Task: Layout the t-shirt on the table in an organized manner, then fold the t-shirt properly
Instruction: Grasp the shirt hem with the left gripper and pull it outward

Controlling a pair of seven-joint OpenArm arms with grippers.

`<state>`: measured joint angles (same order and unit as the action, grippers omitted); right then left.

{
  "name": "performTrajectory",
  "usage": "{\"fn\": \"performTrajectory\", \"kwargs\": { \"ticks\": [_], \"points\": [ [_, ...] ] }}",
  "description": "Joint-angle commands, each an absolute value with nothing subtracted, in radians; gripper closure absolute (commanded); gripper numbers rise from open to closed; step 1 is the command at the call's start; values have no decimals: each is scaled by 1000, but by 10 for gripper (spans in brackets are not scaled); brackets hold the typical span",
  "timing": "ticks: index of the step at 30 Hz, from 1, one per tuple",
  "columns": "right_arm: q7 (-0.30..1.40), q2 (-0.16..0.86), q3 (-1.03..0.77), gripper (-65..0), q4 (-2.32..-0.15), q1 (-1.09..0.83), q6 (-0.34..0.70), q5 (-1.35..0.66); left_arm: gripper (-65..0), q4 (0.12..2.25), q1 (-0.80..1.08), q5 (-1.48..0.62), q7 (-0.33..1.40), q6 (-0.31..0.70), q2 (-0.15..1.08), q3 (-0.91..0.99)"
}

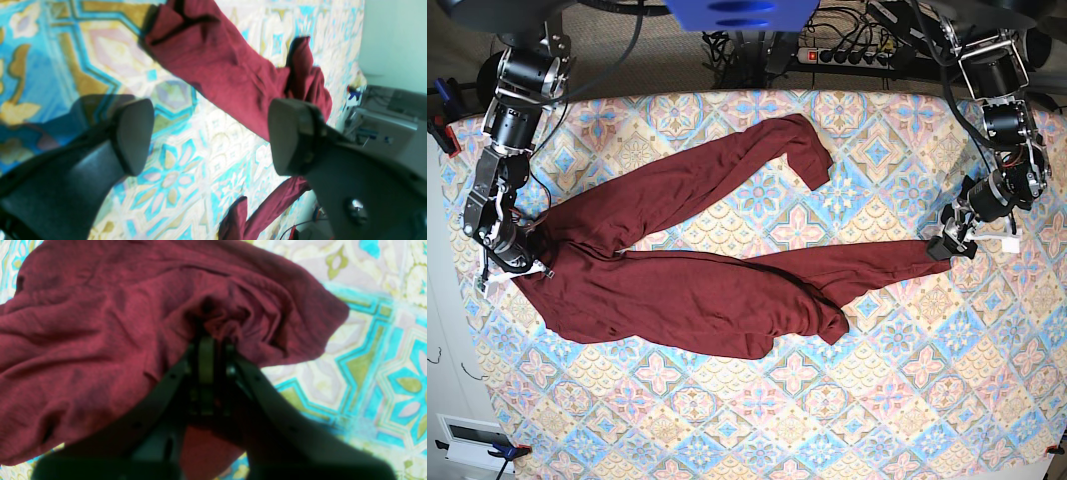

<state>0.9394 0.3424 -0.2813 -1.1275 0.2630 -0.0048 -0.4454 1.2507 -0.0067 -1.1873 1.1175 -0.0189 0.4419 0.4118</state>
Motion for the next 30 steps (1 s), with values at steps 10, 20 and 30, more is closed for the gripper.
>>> {"fn": "performTrajectory", "kwargs": {
  "ticks": [10, 20, 30],
  "points": [
    [924, 363, -285, -7, -1148, 288, -1, -449, -524, 990, -174, -1210, 1109, -8, 458, 417],
    [924, 363, -285, -7, -1150, 286, -1, -449, -206, 834, -404, -1069, 1109, -4, 389, 414],
    [960, 363, -285, -8, -1237, 231, -1, -450, 0, 832, -662, -889, 986, -8, 392, 414]
  ]
}}
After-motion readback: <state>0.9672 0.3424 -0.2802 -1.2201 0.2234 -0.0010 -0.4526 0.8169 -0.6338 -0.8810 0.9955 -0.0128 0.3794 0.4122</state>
